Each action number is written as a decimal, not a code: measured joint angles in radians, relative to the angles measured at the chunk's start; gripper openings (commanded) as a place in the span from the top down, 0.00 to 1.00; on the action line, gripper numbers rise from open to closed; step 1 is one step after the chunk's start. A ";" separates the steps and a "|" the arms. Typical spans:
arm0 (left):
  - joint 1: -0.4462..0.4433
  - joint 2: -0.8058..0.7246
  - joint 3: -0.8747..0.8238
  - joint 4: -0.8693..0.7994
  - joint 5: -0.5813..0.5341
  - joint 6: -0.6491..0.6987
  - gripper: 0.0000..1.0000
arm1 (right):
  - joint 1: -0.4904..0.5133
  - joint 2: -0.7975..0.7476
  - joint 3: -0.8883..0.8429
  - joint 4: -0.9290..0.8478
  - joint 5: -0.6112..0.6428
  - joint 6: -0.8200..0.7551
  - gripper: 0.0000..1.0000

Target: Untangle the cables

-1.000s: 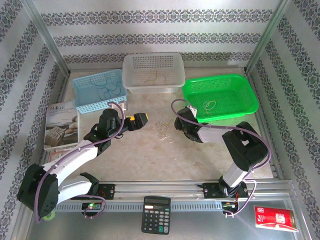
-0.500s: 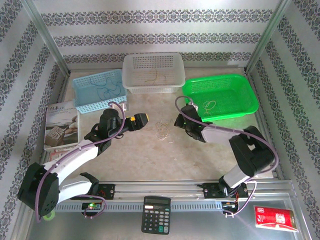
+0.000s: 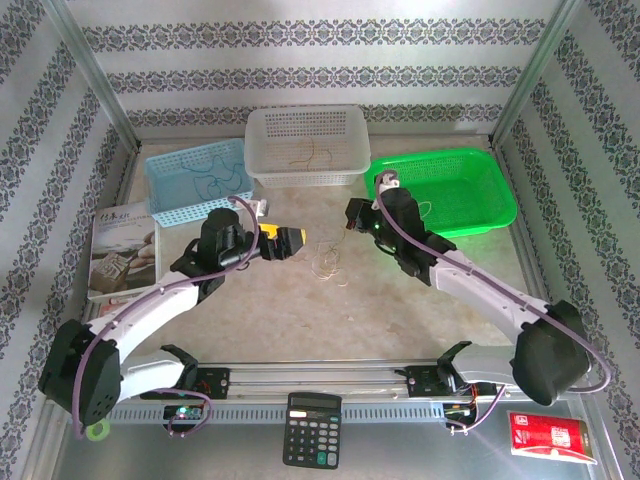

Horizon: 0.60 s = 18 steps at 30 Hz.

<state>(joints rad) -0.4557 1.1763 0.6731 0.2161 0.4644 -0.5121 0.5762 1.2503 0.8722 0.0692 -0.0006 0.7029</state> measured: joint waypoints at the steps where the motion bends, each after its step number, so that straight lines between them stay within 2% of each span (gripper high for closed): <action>1: 0.000 0.008 0.011 0.000 0.010 0.014 0.00 | 0.005 -0.011 0.010 -0.008 -0.003 -0.003 1.00; 9: -0.006 0.124 0.063 0.015 0.105 0.095 0.00 | 0.032 -0.080 0.070 -0.052 -0.028 -0.023 1.00; 18: -0.076 0.251 0.074 0.084 0.114 0.135 0.00 | 0.083 -0.098 0.106 -0.077 -0.028 -0.022 1.00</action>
<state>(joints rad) -0.5320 1.4273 0.7471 0.3004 0.5789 -0.3771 0.6594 1.1519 0.9787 -0.0082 -0.0288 0.6807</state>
